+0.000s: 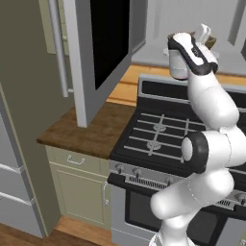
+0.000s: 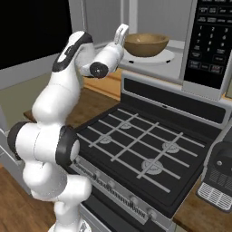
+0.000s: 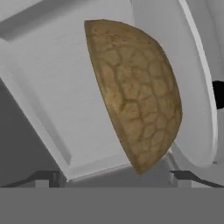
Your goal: Pick the garlic from the sink and place it in the bowl. Then pick the bowl and place it in the microwave. Then close the microwave door and press the start button.
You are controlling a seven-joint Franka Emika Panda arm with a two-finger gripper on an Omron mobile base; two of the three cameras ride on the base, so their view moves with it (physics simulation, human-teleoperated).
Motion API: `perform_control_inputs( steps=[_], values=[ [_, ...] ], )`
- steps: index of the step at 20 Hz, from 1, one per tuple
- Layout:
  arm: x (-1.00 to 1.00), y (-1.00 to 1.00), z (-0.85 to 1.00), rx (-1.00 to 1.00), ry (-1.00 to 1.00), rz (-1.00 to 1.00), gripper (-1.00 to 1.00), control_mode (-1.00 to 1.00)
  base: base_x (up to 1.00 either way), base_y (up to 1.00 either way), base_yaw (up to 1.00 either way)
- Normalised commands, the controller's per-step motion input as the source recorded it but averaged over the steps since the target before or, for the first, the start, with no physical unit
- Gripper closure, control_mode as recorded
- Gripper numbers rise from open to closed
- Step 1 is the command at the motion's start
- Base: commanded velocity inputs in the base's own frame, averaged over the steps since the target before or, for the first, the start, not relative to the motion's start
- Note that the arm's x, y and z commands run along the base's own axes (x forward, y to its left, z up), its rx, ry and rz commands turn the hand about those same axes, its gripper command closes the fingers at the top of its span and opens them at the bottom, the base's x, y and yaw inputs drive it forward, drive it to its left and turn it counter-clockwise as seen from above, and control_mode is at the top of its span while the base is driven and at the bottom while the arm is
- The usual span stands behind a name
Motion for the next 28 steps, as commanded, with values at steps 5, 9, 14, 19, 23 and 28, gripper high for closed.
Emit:
perform_control_inputs(
  steps=[5, 9, 14, 19, 23, 28],
  values=[
    [-1.0, -0.07, 0.87, 0.0, 0.14, 0.0, -1.0, -1.0, 0.0, 0.0, 0.0],
    [-1.0, -0.32, 0.9, -0.1, 0.15, 0.0, -1.0, -1.0, 0.0, 0.0, 0.0],
    [-1.0, -0.48, 0.88, -0.33, 0.1, 0.02, -1.0, -1.0, 0.0, 0.0, 0.0],
    [-1.0, -0.42, 0.91, -0.48, 0.1, 0.0, -1.0, -1.0, 0.0, 0.0, 0.0],
    [-1.0, -0.34, 0.99, -0.43, 0.25, 0.0, -1.0, -1.0, 0.0, 0.0, 0.0],
    [-0.98, 0.06, 0.56, -0.34, 0.57, 0.0, -1.0, -1.0, 0.0, 0.0, 0.0]
  ],
)
